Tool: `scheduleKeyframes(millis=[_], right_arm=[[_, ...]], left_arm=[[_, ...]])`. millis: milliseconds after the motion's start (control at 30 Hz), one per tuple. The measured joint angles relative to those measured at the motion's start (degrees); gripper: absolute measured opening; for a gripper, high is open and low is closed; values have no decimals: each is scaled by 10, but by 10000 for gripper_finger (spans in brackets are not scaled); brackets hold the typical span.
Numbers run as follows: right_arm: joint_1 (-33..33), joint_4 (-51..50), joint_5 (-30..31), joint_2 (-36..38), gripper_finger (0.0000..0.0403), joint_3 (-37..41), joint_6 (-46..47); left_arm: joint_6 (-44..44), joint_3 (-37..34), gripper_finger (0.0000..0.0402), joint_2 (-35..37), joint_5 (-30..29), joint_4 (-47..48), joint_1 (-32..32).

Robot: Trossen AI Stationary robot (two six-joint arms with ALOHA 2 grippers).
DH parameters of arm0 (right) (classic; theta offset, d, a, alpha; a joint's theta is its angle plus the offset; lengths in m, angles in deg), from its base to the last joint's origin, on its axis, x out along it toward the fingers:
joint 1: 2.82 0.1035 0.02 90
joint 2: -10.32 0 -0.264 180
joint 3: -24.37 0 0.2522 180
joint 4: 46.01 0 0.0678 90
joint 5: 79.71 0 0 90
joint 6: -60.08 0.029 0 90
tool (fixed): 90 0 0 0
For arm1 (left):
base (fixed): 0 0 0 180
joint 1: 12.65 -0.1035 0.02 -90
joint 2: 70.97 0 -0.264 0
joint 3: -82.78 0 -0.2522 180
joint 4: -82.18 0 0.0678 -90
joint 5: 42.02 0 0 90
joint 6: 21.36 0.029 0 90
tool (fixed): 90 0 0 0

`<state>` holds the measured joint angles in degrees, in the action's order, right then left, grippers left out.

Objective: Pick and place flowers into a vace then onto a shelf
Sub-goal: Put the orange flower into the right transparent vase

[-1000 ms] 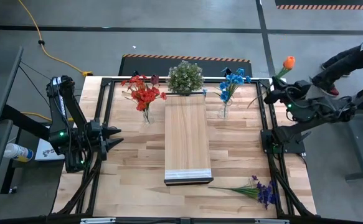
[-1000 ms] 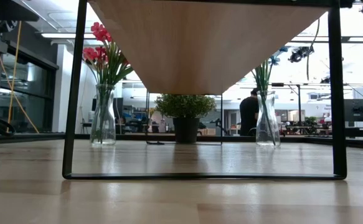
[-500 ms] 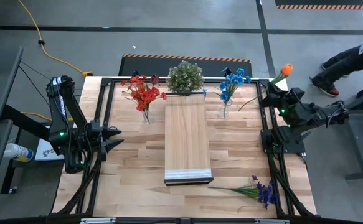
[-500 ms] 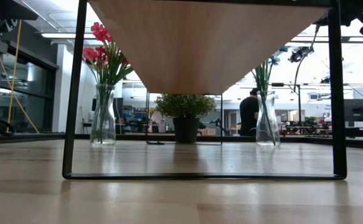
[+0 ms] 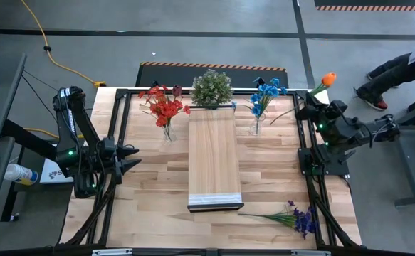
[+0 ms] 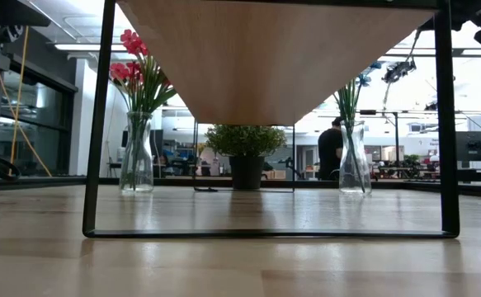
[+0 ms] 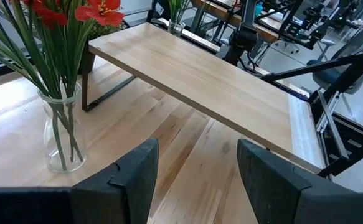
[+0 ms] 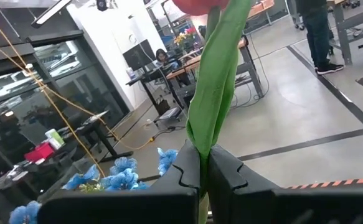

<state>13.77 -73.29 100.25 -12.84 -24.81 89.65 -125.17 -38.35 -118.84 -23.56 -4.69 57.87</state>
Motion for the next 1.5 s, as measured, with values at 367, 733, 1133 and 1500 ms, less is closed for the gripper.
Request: scheduleKeyframes(millis=[367,733,1133,1500], right_arm=[[-57,52,-20,-18,0,0,-15],[-159,243,-130,-76,0,0,-178],[-221,251,-209,-99,0,0,-175],[-221,183,-199,-112,0,0,-116]], left_arm=[[0,0,250,0,0,1,0],[0,0,250,0,0,1,0],[0,0,250,0,0,0,0],[1,0,250,0,0,0,0]])
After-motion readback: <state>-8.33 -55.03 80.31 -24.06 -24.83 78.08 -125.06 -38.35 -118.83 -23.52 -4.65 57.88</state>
